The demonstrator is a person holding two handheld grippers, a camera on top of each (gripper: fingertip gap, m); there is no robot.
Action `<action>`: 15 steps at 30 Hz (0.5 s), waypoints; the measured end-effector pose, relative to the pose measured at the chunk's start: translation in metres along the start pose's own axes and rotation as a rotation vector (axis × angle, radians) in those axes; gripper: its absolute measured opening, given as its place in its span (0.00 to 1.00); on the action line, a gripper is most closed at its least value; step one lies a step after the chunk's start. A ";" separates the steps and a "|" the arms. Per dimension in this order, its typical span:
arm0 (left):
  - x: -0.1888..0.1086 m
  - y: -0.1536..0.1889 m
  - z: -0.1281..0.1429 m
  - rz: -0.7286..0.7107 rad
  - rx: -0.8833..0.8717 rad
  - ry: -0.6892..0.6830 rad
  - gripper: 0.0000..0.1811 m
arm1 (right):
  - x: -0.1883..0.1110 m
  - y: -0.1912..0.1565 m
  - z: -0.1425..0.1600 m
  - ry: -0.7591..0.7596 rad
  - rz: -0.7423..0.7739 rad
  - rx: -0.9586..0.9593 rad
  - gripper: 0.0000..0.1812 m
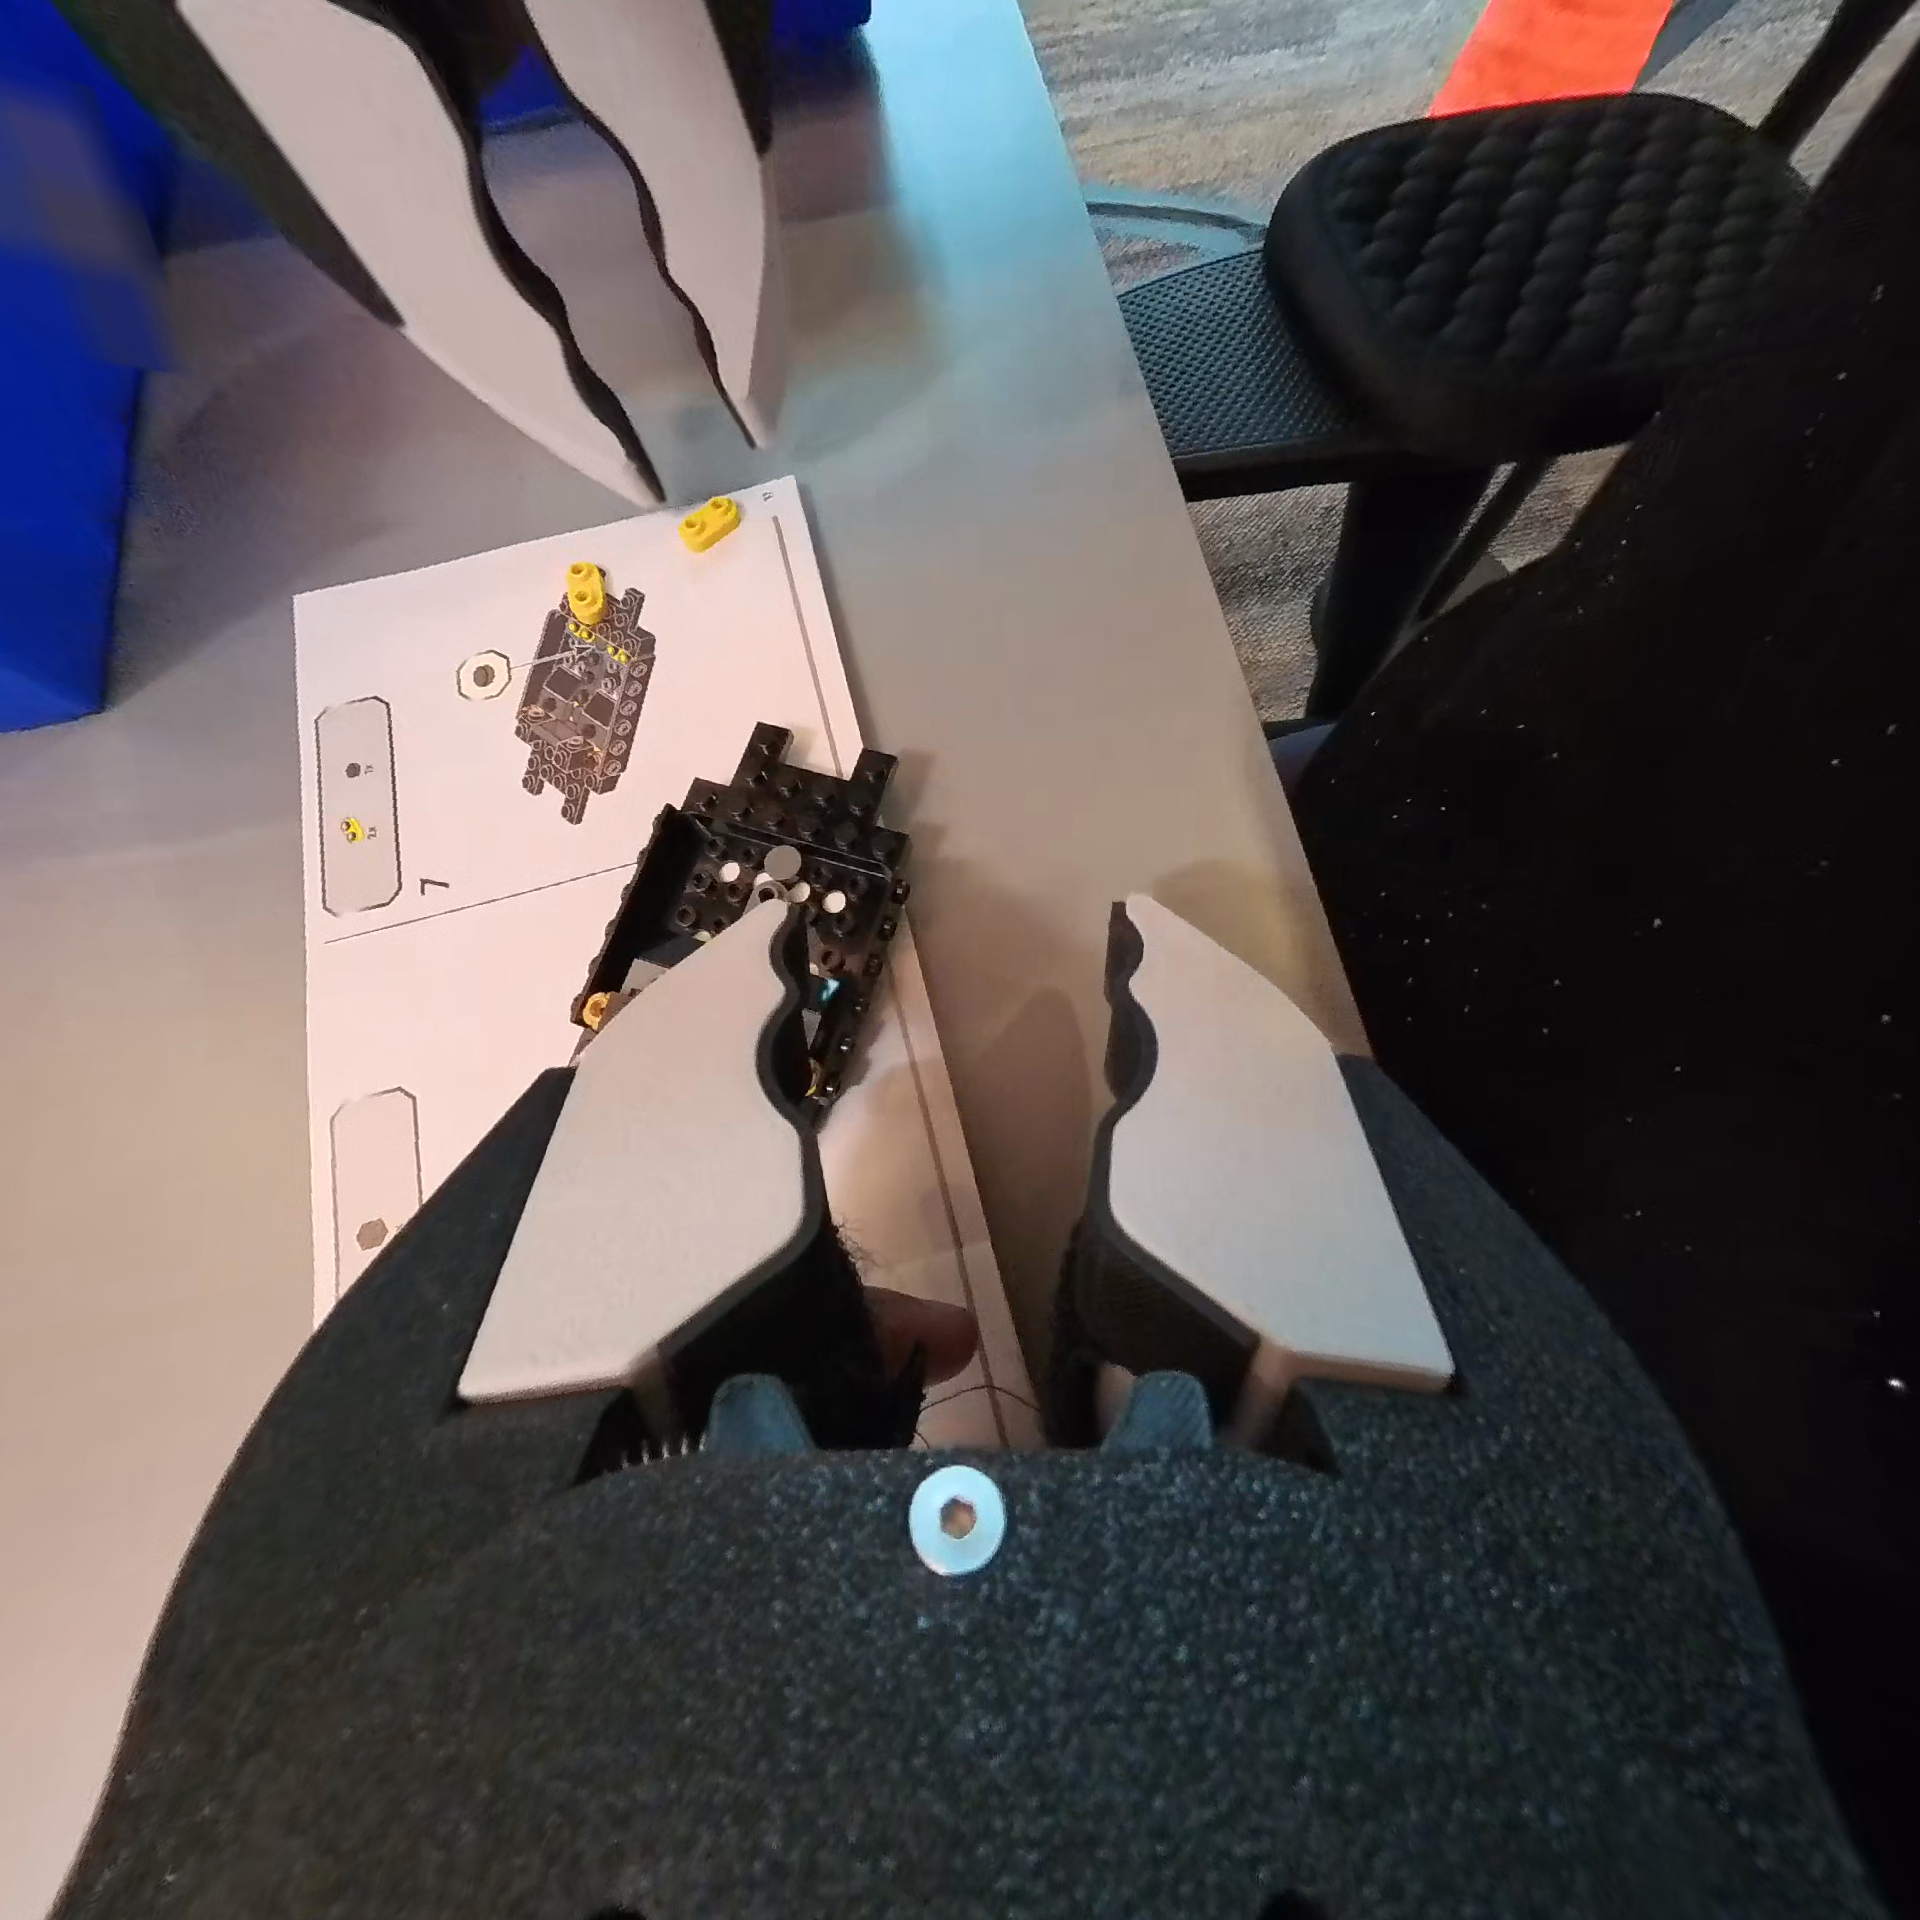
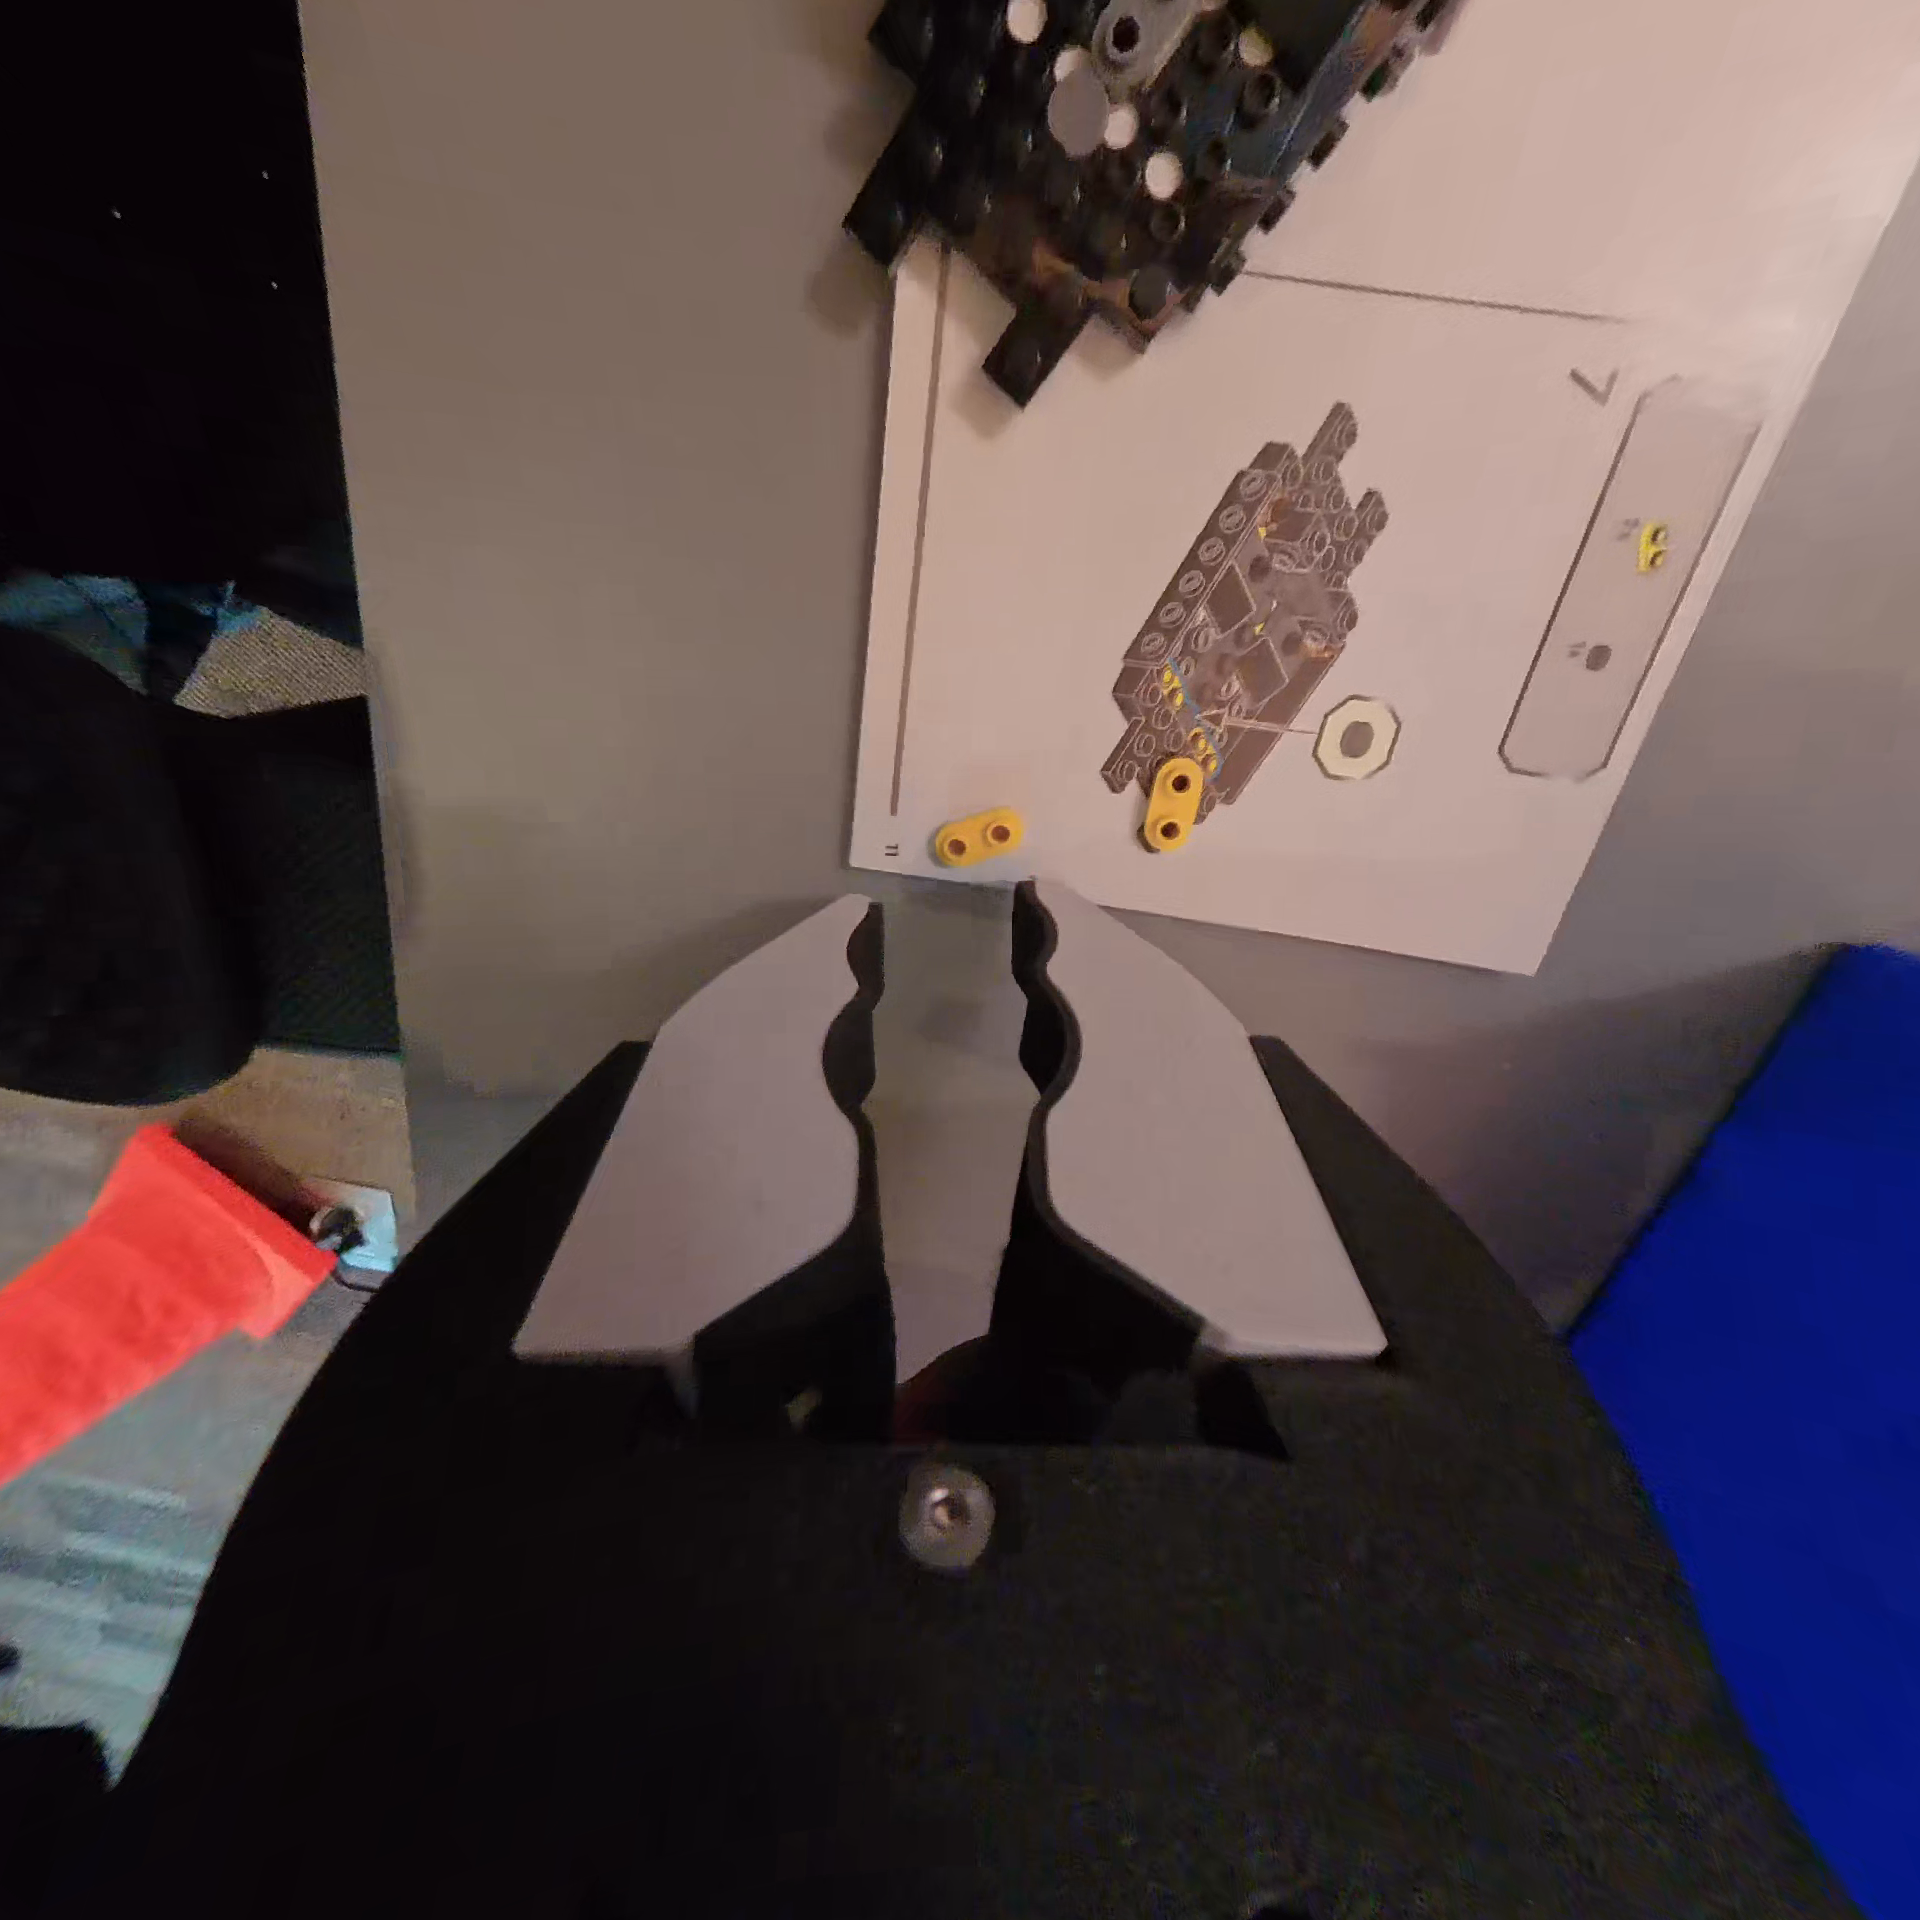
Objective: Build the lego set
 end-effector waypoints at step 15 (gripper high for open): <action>0.005 0.004 -0.004 0.020 0.011 0.003 0.31 | 0.005 0.004 -0.010 0.072 -0.004 -0.047 0.07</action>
Point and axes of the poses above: each gripper's, where its closed fingertips meet, x out along the fingers, z out of its underside, y = z × x across the jaws, the point moved 6 cm from there along -x, back along the fingers, and after that the axes turned 3 degrees about y, right-handed, at the moved point
